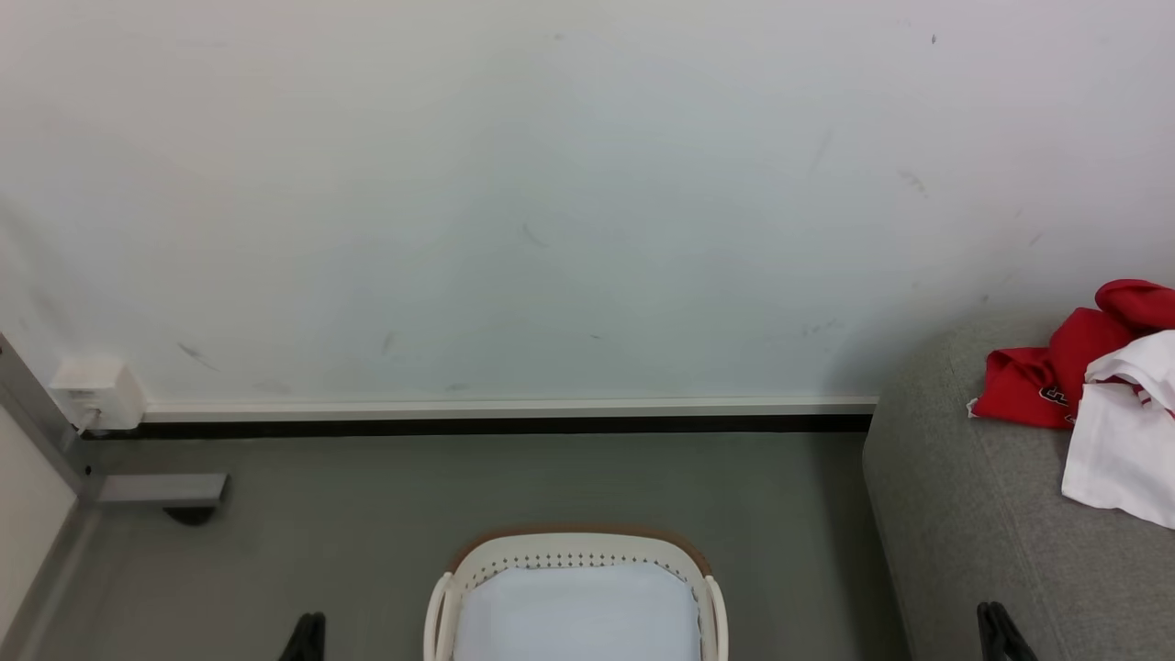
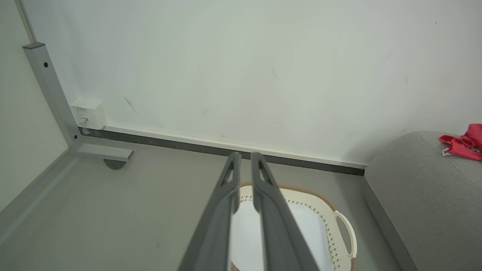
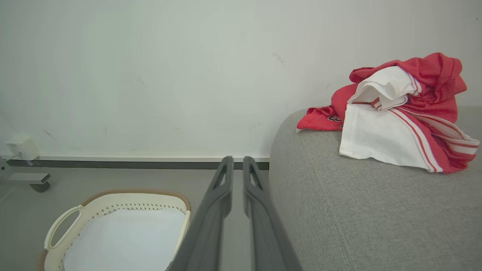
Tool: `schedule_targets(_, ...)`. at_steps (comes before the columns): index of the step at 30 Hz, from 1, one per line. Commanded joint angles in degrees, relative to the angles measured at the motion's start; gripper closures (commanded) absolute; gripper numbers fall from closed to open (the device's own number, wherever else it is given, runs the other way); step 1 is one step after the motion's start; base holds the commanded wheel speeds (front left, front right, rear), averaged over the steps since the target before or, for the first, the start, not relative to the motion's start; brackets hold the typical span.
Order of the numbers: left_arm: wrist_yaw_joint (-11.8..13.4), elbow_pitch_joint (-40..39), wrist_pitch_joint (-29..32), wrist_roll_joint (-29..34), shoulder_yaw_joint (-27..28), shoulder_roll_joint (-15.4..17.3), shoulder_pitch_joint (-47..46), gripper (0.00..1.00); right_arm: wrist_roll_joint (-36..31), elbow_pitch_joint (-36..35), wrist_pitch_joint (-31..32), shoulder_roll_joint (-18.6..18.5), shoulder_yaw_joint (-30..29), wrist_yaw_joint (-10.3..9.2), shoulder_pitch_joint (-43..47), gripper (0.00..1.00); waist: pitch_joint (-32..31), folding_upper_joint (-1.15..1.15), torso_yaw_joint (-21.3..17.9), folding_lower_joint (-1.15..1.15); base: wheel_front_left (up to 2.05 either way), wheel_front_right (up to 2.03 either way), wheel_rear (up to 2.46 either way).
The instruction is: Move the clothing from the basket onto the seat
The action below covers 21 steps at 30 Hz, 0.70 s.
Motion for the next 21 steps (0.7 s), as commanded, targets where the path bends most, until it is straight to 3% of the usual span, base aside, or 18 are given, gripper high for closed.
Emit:
schedule_targets(1, 0.0, 0.4, 0.5, -1.1, 0.3, -0.1, -0.3, 1.00, 1.2, 0.4, 0.6, 0.0, -0.3, 0.00, -0.4, 1.00, 0.0, 0.00, 0.0, 0.00, 0.00, 0.00, 0.00)
schedule_targets(21, -0.3, -1.1, 5.7, -20.0, 1.8, -1.0, -2.6, 1.00, 21.7, -1.4, 5.6, -0.1, -1.2, -0.02, -2.6, 1.00, 0.7, 0.00, -0.3, 0.00, 0.00, 0.00, 0.00)
